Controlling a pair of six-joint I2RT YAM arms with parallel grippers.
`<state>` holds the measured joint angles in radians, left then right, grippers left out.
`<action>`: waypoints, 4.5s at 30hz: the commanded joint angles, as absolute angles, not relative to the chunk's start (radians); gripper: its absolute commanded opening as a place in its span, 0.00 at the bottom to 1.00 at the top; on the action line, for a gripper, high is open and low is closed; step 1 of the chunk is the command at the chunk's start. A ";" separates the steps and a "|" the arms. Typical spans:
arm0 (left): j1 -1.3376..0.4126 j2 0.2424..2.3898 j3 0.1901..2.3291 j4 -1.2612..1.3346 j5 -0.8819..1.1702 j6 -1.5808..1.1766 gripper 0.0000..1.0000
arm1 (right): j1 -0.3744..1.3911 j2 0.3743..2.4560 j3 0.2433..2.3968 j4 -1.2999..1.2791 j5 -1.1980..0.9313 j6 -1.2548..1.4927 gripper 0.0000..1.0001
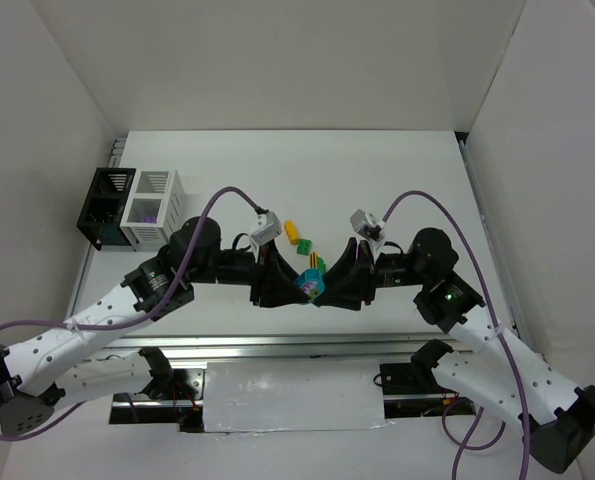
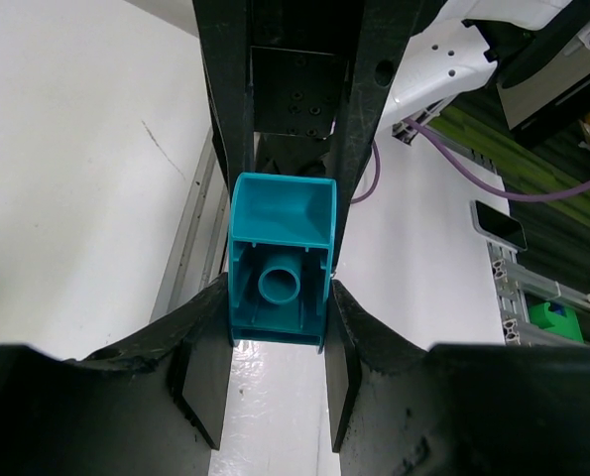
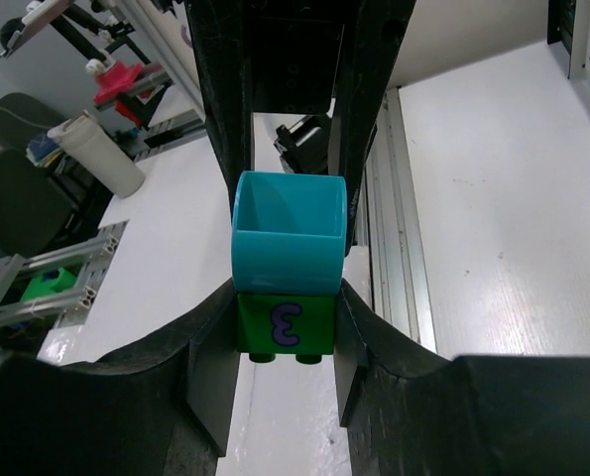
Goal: Sort the legos into containers by color
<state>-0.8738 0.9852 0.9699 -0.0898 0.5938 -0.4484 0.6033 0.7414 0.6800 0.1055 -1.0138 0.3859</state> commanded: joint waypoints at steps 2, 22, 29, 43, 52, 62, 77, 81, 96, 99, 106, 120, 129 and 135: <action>-0.795 0.951 1.037 -0.078 0.545 -0.480 0.00 | 0.604 0.726 0.669 0.141 -1.071 0.365 0.00; 0.262 1.052 1.250 -0.592 0.011 -0.543 0.00 | 0.606 0.722 0.623 0.029 -0.482 0.474 0.00; 0.396 1.271 1.270 -0.637 -0.025 -0.632 0.00 | 0.606 0.770 0.638 0.008 -0.457 0.489 0.00; 0.429 1.509 1.402 -0.627 -0.135 -0.669 0.05 | 0.606 0.749 0.626 0.011 -0.520 0.495 0.00; 0.445 1.597 1.503 -0.649 -0.163 -0.647 0.15 | 0.606 0.759 0.620 0.028 -0.540 0.500 0.00; 0.446 1.606 1.502 -0.641 -0.153 -0.630 0.52 | 0.606 0.795 0.623 0.040 -0.557 0.499 0.00; 0.431 1.494 1.517 -0.658 -0.137 -0.617 0.87 | 0.606 0.810 0.623 0.046 -0.558 0.499 0.00; 0.313 1.353 1.438 -0.559 0.015 -0.528 0.90 | 0.606 0.825 0.624 0.072 -0.593 0.514 0.00; -0.549 1.029 1.034 -0.114 0.799 -0.489 0.85 | 0.603 0.804 0.673 0.287 -0.756 0.680 0.00; -0.620 0.994 0.970 0.047 0.856 -0.547 0.84 | 0.603 0.782 0.681 0.337 -0.805 0.704 0.00; -0.724 0.994 0.925 0.162 0.801 -0.570 0.82 | 0.612 0.773 0.692 0.371 -0.818 0.759 0.03; -0.747 1.063 0.971 0.140 0.721 -0.569 0.73 | 0.664 0.767 0.710 0.353 -0.788 0.738 0.04; -0.749 1.071 0.969 0.193 0.753 -0.581 0.32 | 0.673 0.790 0.719 0.362 -0.795 0.739 0.04; -0.747 1.075 0.947 0.236 0.785 -0.588 0.00 | 0.673 0.798 0.722 0.393 -0.804 0.761 0.06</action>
